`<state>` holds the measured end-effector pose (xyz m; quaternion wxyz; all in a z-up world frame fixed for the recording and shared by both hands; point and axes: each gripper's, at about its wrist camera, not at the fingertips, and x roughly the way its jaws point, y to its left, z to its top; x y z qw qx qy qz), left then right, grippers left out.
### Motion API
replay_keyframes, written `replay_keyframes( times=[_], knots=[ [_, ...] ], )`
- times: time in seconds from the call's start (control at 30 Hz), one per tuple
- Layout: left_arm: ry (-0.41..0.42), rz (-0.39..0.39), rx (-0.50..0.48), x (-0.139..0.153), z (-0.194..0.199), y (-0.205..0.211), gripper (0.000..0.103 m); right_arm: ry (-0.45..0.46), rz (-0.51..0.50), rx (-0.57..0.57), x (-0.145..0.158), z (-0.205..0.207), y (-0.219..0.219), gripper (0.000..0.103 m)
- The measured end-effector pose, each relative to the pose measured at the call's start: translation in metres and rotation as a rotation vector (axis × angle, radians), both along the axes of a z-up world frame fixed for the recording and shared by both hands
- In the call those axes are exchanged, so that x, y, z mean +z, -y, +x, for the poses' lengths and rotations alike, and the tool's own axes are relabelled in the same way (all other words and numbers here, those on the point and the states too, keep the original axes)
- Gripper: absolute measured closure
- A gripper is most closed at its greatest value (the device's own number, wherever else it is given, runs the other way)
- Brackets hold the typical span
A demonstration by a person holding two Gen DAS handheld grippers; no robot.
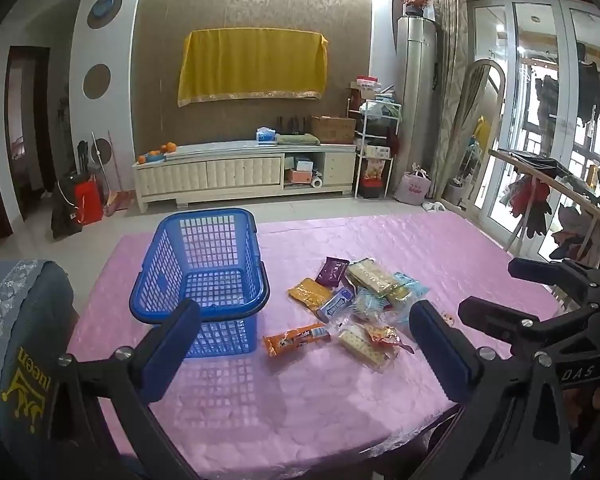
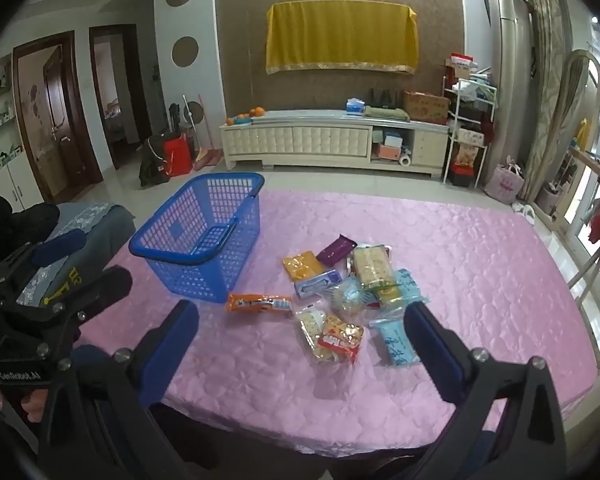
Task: Organize snacks
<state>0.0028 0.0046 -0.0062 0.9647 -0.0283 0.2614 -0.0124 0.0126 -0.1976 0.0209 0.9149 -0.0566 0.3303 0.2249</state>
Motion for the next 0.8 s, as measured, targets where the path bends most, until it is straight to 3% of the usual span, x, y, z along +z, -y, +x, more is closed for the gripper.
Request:
replay_keyframes(
  times=[0.8],
  knots=[
    [-0.008, 0.006, -0.002, 0.0018, -0.003, 0.0092, 0.0, -0.016, 0.016, 0.004, -0.0007, 0.0002, 0.0055, 0.0]
  ],
)
